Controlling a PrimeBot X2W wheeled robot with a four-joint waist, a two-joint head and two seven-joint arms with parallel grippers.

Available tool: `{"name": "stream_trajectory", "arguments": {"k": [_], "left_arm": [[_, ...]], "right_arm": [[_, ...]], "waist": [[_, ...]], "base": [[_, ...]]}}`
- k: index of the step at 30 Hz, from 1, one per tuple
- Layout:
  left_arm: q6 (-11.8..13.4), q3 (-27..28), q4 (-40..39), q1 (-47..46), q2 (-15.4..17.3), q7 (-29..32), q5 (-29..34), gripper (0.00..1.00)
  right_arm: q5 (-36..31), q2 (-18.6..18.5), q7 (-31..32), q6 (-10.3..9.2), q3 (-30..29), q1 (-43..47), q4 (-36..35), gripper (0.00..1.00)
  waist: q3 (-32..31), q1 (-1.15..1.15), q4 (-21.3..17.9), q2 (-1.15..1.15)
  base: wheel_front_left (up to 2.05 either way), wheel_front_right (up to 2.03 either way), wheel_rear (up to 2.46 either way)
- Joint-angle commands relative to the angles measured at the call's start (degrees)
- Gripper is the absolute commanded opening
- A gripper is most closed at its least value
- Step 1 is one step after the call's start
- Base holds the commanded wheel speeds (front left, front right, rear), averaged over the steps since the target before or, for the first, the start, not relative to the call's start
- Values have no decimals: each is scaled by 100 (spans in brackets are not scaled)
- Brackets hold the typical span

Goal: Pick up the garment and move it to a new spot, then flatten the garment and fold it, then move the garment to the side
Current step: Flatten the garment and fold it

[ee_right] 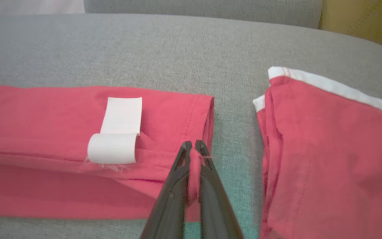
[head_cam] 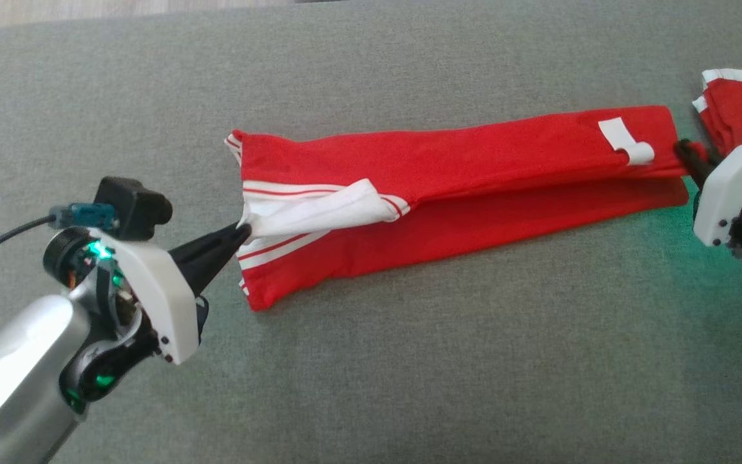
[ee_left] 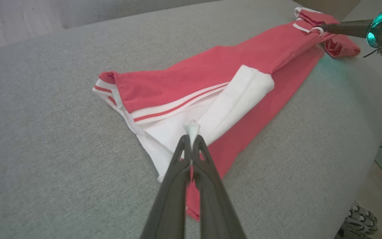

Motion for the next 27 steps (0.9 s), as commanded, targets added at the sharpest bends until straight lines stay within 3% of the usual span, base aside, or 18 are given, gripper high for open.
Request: {"name": "stream_trajectory", "arguments": {"k": [1, 5, 6, 7, 8, 9, 14, 18, 24, 27], "left_arm": [[-18, 266, -158, -141, 286, 55, -40, 0], [-57, 131, -145, -121, 260, 239, -152, 0], [-64, 95, -130, -120, 249, 274, -159, 0], [-70, 63, -116, -126, 236, 288, -144, 0], [-74, 42, -98, -134, 217, 277, -120, 55], [-76, 37, -78, -143, 187, 236, -97, 100], [52, 161, 94, -194, 2, -205, 81, 100], [424, 473, 284, -239, -245, -993, 359, 100], [1070, 1089, 630, -262, -696, -2639, 804, 100], [1213, 1251, 696, -177, -877, -3154, 852, 100]], "right_arm": [[34, -181, 11, -4, 73, 63, -117, 0], [76, -190, 141, -4, 268, 58, -36, 0], [91, -180, 182, -4, 295, 55, 14, 15], [98, -168, 206, -4, 328, 51, 47, 100], [133, -148, 233, -4, 339, 49, 83, 100], [152, -133, 246, -4, 355, 40, 111, 100], [239, -106, 58, -4, 269, -101, 235, 100], [285, -67, -377, -4, 47, -296, 264, 100], [156, 130, -1506, -4, -288, -514, 82, 100], [105, 250, -1916, -4, -407, -492, 9, 100]], "waist": [[10, 1, -13, -1], [25, 1, -48, -1], [24, 1, -57, -1], [22, 1, -67, -1], [18, 1, -76, -1], [7, 1, -85, -1], [-96, 1, -139, -1], [-200, 1, -184, -1], [-357, 1, -240, -1], [-418, 1, -245, -1]], "base": [[0, 0, 0], [0, 0, 0], [0, 0, 0], [0, 0, 0], [0, 0, 0], [0, 0, 0], [0, 0, 0], [0, 0, 0], [0, 0, 0], [0, 0, 0]]}}
